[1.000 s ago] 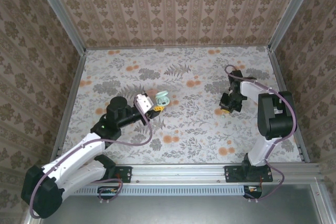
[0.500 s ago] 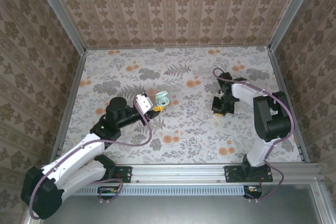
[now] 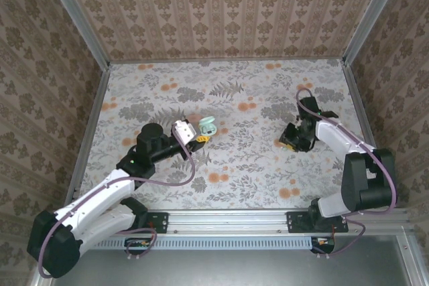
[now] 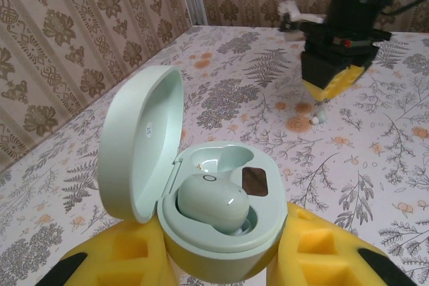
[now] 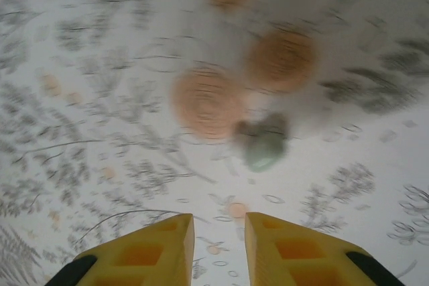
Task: Insert the wireless bluetooth earbuds into the charging case
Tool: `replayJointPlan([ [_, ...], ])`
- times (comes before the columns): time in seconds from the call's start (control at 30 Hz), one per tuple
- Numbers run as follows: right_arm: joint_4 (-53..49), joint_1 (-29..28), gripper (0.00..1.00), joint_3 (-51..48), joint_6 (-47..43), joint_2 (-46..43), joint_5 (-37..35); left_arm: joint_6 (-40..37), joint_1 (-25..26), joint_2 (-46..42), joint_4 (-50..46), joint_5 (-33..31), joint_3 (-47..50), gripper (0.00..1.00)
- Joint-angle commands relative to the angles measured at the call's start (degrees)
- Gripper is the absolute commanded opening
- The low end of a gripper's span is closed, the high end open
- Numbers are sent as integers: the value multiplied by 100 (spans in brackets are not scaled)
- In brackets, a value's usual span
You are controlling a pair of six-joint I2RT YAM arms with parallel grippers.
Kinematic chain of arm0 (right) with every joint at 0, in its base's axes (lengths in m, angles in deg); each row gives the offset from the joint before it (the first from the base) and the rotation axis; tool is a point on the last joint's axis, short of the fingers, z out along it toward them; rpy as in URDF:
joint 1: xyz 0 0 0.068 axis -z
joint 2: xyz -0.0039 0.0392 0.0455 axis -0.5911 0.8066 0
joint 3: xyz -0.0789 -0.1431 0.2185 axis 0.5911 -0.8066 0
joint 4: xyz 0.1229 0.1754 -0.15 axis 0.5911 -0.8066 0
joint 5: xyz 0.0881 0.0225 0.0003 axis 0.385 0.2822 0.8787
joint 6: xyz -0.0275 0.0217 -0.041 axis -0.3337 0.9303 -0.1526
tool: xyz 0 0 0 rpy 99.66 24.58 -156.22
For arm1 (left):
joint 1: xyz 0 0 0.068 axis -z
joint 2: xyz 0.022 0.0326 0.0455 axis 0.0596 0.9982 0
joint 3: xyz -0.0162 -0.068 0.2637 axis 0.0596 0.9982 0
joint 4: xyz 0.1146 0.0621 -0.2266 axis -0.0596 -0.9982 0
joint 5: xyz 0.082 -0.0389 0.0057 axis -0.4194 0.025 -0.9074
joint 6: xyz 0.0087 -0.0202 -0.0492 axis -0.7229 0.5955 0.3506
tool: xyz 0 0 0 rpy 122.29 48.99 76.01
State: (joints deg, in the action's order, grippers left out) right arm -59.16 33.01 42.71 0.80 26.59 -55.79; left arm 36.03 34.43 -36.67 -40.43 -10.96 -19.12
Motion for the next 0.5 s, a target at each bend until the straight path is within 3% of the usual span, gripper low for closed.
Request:
replayJointPlan([
  [0.0, 575, 72, 28, -332, 744, -157, 328, 70, 12, 36, 223, 104, 34, 0],
  [0.47, 1156, 225, 27, -496, 1043, 367, 209, 54, 12, -57, 153, 79, 80, 0],
])
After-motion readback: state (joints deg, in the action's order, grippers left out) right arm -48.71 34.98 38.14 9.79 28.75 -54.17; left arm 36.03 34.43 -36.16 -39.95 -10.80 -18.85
